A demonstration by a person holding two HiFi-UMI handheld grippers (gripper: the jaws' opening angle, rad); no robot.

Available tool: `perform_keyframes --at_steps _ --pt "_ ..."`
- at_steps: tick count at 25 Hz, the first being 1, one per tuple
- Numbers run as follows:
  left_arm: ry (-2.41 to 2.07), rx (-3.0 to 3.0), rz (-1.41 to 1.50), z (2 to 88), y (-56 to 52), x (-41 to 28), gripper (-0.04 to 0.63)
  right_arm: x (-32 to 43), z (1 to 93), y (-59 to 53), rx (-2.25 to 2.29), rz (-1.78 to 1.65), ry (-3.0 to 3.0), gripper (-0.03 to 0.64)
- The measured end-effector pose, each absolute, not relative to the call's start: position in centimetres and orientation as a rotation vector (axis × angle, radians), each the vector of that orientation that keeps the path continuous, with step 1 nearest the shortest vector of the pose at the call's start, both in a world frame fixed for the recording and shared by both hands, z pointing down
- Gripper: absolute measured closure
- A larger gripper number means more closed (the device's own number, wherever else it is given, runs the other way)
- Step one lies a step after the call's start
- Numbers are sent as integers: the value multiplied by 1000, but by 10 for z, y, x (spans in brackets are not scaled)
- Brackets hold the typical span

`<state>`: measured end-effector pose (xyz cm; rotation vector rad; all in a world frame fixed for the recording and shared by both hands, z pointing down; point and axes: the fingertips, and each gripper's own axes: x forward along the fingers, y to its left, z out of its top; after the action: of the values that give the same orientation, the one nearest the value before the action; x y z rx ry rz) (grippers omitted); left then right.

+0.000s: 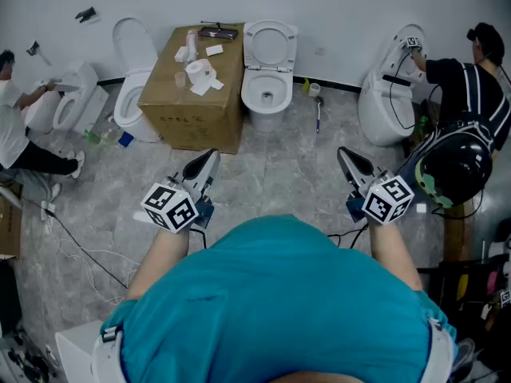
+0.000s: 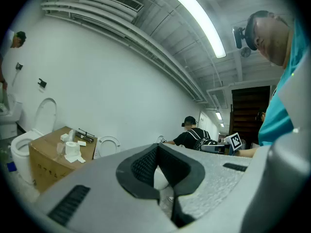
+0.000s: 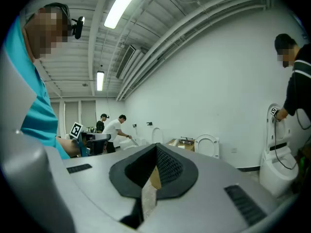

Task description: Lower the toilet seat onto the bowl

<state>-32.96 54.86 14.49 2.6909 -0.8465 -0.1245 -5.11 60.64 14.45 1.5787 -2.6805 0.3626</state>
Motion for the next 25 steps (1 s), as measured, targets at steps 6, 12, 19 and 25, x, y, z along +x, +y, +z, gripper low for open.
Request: perform_keyframes --at_steps 6,12,19,25 --pt "-841 2683 -123 146 545 -335 592 -58 146 603 1571 382 -2673 618" --pt "-828 2678 -124 145 529 -349 592 -73 143 585 1593 439 -2681 618" --pt "-792 2676 -138 145 515 -378 592 -95 138 571 1664 516 -2703 618" --pt "-767 2678 -138 151 494 -424 592 -125 129 552 1726 479 -2696 618"
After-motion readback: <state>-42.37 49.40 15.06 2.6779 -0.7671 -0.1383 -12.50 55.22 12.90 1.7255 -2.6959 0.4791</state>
